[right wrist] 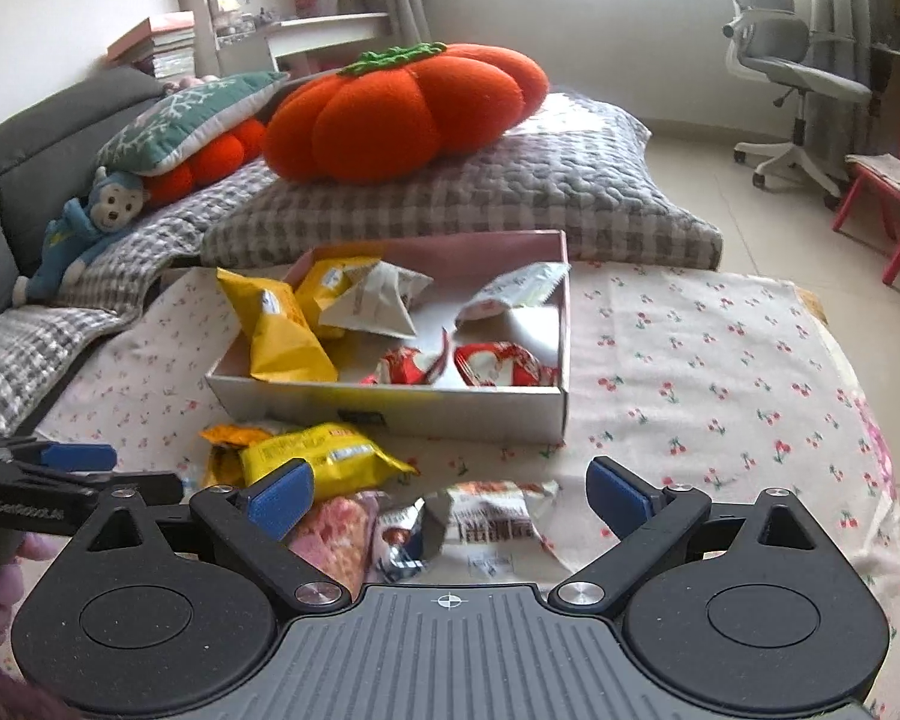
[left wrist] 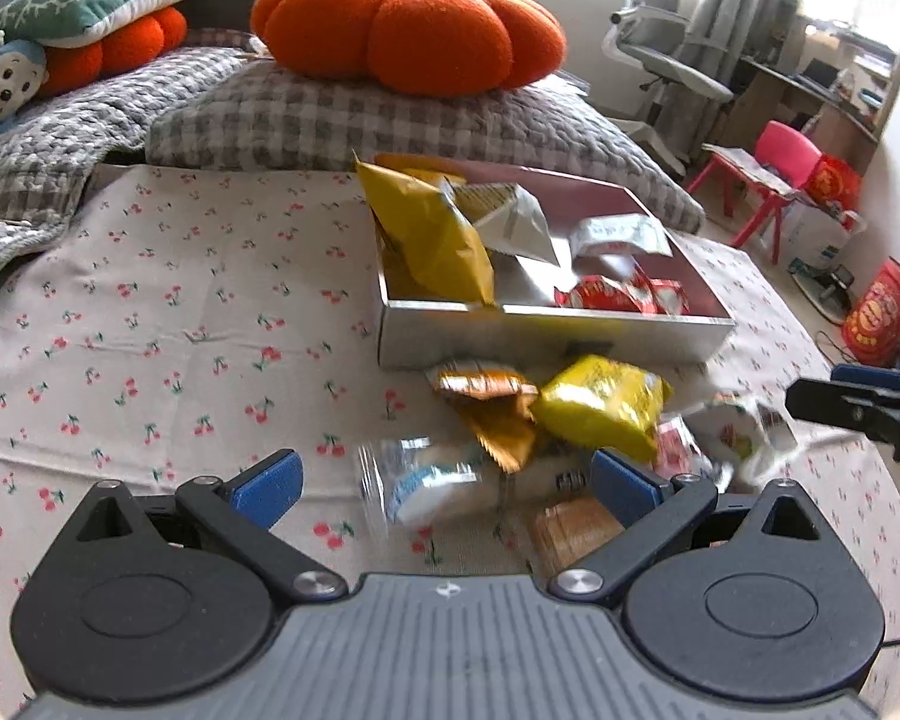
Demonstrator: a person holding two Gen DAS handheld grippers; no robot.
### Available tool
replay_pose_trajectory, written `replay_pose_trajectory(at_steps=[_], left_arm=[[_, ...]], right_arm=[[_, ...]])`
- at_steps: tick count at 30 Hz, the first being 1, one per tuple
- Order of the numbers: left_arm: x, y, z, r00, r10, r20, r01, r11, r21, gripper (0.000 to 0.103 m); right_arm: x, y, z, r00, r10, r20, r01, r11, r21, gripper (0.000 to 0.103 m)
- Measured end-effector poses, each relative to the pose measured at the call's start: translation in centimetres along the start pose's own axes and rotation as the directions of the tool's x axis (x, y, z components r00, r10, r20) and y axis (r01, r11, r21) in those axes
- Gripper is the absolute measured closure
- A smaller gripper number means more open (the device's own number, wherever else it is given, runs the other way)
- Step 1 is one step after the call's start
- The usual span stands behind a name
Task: Organize snacks
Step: 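Lower right tool onto white pecan-kernel packet and close on it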
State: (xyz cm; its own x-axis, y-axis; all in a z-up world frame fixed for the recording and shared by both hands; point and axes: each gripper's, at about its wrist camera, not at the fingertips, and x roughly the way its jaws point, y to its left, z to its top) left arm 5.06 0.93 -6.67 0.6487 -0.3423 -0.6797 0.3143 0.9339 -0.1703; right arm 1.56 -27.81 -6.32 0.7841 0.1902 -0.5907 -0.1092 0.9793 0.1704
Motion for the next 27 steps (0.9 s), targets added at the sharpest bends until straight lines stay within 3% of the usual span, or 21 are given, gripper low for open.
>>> replay_pose_trajectory(at_steps=[7, 13, 22, 27], left_arm=[[0.3, -0.9, -2.4, 0.995, -0.087, -0.039, 0.092, 0.987, 0.134, 0.0], [1.5, -1.7, -3.6, 0.97, -0.21, -0.125, 0.233, 0.948, 0.215, 0.001], [2.9, -2.2, -3.0, 0.955, -0.265, -0.134, 0.293, 0.914, 0.282, 0.004], [3.2, -2.1, -2.6, 0.942, -0.3, -0.15, 0.331, 0.904, 0.27, 0.007]], right_arm=[[0.4, -0.9, -2.3, 0.999, -0.033, -0.04, 0.032, 0.999, -0.028, 0.004], [0.8, -0.9, -3.7, 0.997, -0.046, -0.059, 0.04, 0.994, -0.104, 0.004], [1.5, -1.1, -3.8, 0.995, -0.049, -0.082, 0.04, 0.994, -0.103, 0.004], [1.9, -1.0, -3.0, 0.996, -0.037, -0.083, 0.029, 0.994, -0.103, 0.004]])
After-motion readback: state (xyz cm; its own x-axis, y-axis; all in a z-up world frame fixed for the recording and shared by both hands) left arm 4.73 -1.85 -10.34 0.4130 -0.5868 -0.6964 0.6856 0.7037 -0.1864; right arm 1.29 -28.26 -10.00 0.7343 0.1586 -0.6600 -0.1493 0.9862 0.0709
